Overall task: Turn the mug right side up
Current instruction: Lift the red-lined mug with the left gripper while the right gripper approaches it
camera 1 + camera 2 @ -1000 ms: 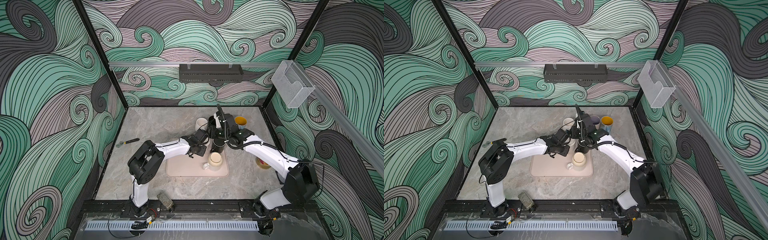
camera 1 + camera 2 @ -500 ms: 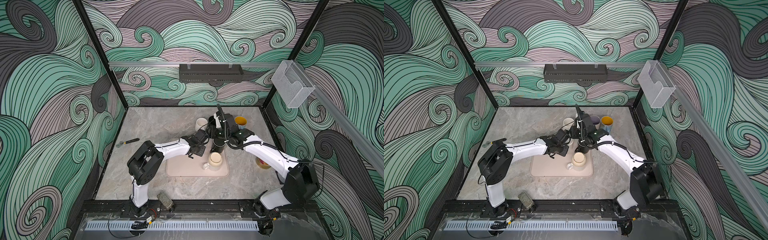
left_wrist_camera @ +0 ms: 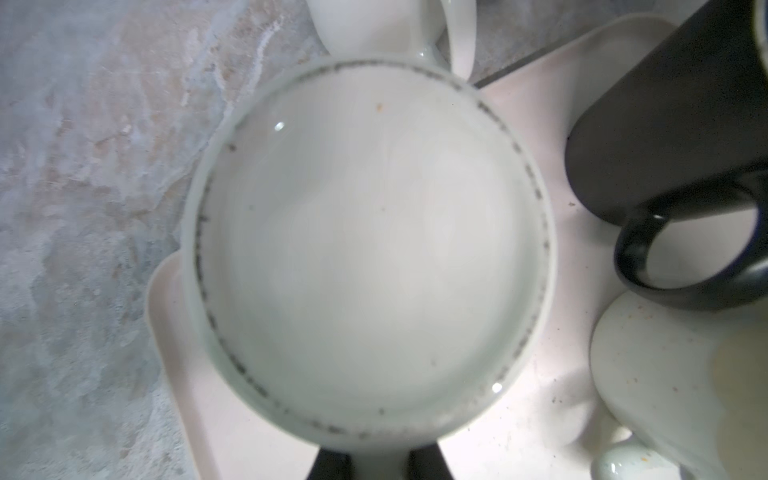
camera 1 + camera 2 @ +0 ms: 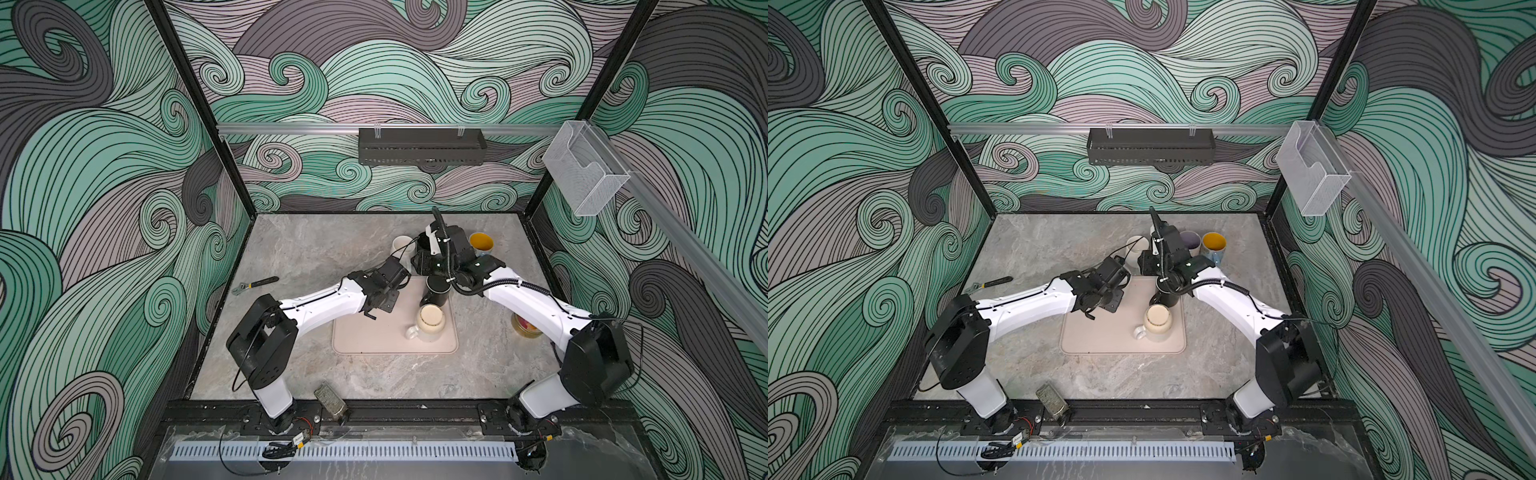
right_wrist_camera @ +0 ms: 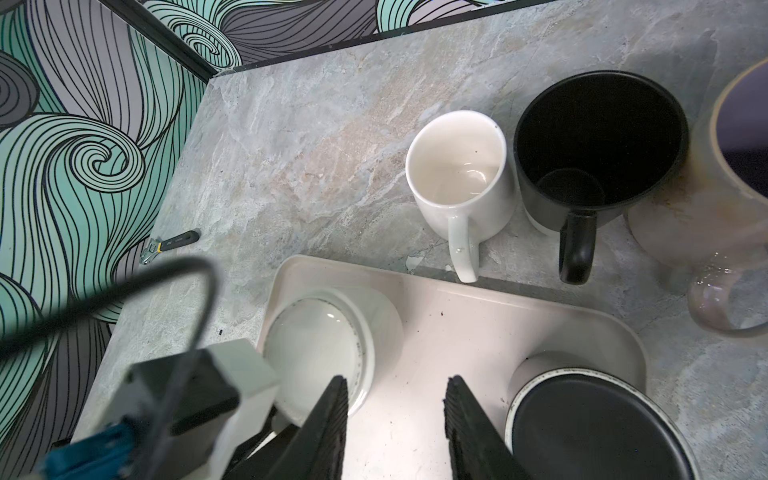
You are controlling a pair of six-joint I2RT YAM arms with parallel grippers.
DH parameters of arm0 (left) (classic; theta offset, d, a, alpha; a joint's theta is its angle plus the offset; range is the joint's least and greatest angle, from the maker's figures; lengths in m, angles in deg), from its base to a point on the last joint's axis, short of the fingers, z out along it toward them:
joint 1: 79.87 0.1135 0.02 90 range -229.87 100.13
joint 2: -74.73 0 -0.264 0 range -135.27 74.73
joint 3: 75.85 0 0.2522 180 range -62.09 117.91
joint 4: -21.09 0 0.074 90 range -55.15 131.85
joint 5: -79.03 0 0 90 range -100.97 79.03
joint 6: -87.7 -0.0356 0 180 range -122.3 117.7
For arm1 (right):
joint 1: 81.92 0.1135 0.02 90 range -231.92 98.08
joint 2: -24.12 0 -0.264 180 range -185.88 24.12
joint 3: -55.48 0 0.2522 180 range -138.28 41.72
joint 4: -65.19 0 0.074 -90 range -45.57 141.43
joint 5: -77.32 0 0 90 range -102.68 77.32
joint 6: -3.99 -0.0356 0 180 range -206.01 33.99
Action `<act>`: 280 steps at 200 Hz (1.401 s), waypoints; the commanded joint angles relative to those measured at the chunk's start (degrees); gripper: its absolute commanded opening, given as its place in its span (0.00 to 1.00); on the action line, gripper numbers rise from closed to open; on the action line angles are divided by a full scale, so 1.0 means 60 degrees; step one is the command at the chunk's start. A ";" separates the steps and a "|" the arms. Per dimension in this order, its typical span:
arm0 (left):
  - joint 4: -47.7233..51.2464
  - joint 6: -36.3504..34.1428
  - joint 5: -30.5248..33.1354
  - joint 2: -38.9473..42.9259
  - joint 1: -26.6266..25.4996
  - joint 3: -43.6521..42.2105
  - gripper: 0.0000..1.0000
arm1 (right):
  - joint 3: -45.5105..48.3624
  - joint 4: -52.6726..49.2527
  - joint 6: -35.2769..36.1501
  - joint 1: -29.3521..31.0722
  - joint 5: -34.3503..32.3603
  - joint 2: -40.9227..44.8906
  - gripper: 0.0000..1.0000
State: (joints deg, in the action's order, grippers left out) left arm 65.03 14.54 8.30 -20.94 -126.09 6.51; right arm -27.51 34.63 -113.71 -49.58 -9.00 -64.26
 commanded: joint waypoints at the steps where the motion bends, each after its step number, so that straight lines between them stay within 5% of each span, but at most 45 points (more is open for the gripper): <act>1: -0.0011 -0.0124 0.1278 0.0804 -0.0021 -0.0002 0.00 | -0.0378 0.0169 -0.0167 -0.0103 0.0059 -0.0065 0.40; 60: -0.1078 -0.0612 0.1525 0.2850 0.0136 -0.0618 0.00 | 0.0105 0.1156 -0.0671 -0.0209 0.0334 0.0108 0.42; 104: -0.2419 -0.0115 -0.0784 0.4444 0.0966 -0.0953 0.00 | -0.0027 0.1107 -0.0886 -0.0354 0.1224 0.0198 0.42; 144: -0.3609 0.1814 -0.3632 0.5303 0.2470 -0.1186 0.00 | 0.0503 0.2292 -0.1848 -0.0772 0.2800 0.0519 0.42; 193: -0.7350 0.4764 -0.6763 0.5045 0.3564 -0.2099 0.00 | 0.1740 0.7116 -0.4870 -0.1287 0.5641 0.0389 0.42; 227: -0.9752 0.6697 -0.7563 0.4183 0.3789 -0.2583 0.00 | 0.2084 0.8961 -0.6085 -0.1273 0.6268 0.0212 0.44; 280: -1.2452 0.8502 -0.8255 0.3038 0.3891 -0.2790 0.00 | 0.1991 0.9550 -0.6692 -0.1047 0.6652 0.0210 0.47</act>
State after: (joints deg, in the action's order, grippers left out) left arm 8.02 59.17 -36.46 -1.95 -103.25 -11.98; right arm -15.25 86.52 -149.69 -56.71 28.31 -62.97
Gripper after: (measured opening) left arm 0.163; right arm 0.469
